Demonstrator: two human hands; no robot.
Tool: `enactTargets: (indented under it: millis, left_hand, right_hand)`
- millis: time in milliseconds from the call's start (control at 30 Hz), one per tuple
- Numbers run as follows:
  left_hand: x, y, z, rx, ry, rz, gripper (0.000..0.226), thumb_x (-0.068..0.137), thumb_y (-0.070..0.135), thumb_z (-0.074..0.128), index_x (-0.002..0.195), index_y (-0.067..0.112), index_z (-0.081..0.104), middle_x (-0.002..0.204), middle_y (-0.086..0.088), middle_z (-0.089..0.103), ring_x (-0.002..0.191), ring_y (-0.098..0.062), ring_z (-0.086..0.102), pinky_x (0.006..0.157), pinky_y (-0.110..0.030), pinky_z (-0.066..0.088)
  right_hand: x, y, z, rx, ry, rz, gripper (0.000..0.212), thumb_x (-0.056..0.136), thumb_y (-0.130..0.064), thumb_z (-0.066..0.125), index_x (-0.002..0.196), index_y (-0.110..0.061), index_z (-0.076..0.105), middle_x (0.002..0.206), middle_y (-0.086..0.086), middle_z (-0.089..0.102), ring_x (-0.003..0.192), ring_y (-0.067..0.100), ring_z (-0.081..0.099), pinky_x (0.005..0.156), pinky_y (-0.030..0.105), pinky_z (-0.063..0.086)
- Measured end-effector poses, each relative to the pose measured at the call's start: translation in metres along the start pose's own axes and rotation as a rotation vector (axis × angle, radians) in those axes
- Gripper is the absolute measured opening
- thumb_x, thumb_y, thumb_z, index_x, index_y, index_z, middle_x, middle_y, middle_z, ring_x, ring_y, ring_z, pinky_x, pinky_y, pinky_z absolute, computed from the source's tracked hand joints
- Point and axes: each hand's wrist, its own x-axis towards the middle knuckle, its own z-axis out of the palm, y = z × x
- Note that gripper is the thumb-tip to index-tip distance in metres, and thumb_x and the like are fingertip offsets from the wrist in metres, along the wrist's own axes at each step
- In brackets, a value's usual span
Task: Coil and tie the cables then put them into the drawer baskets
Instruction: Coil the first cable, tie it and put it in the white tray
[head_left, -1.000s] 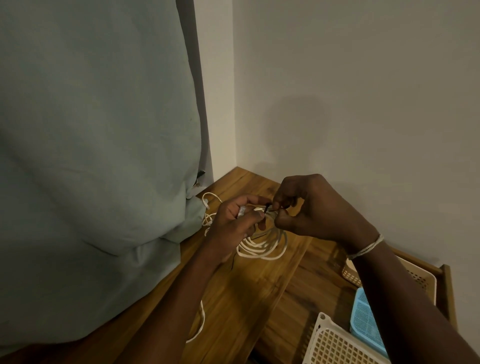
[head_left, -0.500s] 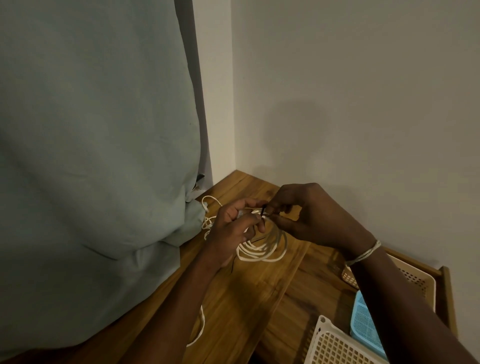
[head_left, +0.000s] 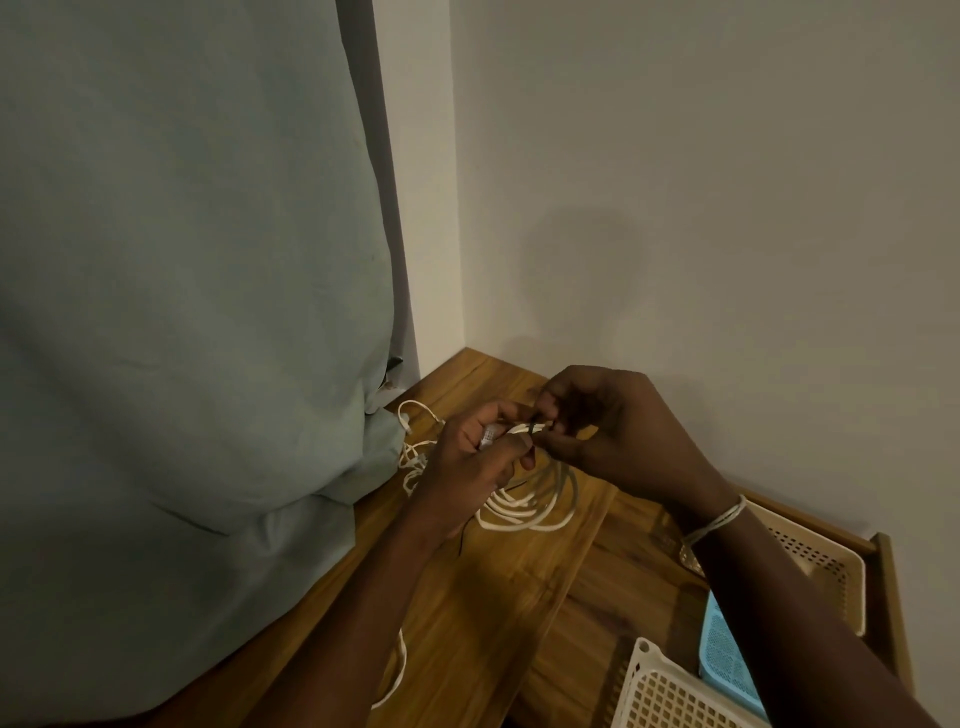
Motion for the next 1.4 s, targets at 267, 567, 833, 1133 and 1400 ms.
enactTargets:
  millis: [267,567,833,1133,1400]
  left_hand:
    - [0.005,0.005,0.0,-0.039,0.019,-0.003,0.03,0.093,0.007,0.058,0.089,0.033,0.072,0.075,-0.008,0.069,0.079,-0.037,0.049,0.07,-0.047,0.037]
    - [0.007,0.0,0.005,-0.103,-0.01,-0.024,0.02,0.089,0.013,0.061,0.095,0.029,0.072,0.078,-0.008,0.067,0.084,-0.036,0.046,0.076,-0.051,0.035]
    - [0.007,0.002,0.007,-0.145,0.03,-0.038,0.016,0.093,0.004,0.057,0.1,0.014,0.068,0.082,-0.013,0.069,0.074,-0.031,0.052,0.06,-0.03,0.041]
    - [0.007,0.006,0.007,-0.142,0.053,-0.011,0.014,0.093,0.003,0.056,0.097,0.011,0.067,0.077,-0.013,0.068,0.069,-0.033,0.05,0.056,-0.027,0.038]
    - [0.007,0.009,0.009,-0.087,-0.016,0.007,0.009,0.092,-0.002,0.054,0.096,0.004,0.059,0.071,-0.006,0.063,0.062,-0.013,0.059,0.056,-0.022,0.047]
  right_hand:
    - [0.001,0.002,-0.008,0.096,0.01,0.033,0.02,0.08,-0.007,0.081,0.099,-0.012,0.077,0.087,0.001,0.074,0.077,0.018,0.072,0.068,0.04,0.062]
    - [0.0,0.001,-0.01,0.042,0.074,-0.021,0.016,0.084,-0.017,0.077,0.098,-0.01,0.079,0.089,-0.003,0.077,0.079,0.008,0.074,0.07,0.033,0.063]
    - [-0.002,0.004,-0.008,0.047,0.065,-0.032,0.01,0.083,-0.014,0.08,0.091,-0.01,0.076,0.083,-0.004,0.075,0.075,0.013,0.072,0.066,0.036,0.061]
    - [-0.001,0.007,-0.011,0.104,0.014,-0.068,0.016,0.086,-0.008,0.076,0.102,-0.008,0.077,0.094,0.001,0.074,0.084,0.017,0.072,0.073,0.032,0.061]
    - [-0.006,0.014,-0.01,0.031,0.057,-0.048,0.009,0.081,-0.016,0.082,0.088,-0.019,0.076,0.088,-0.004,0.07,0.079,0.018,0.064,0.063,0.034,0.052]
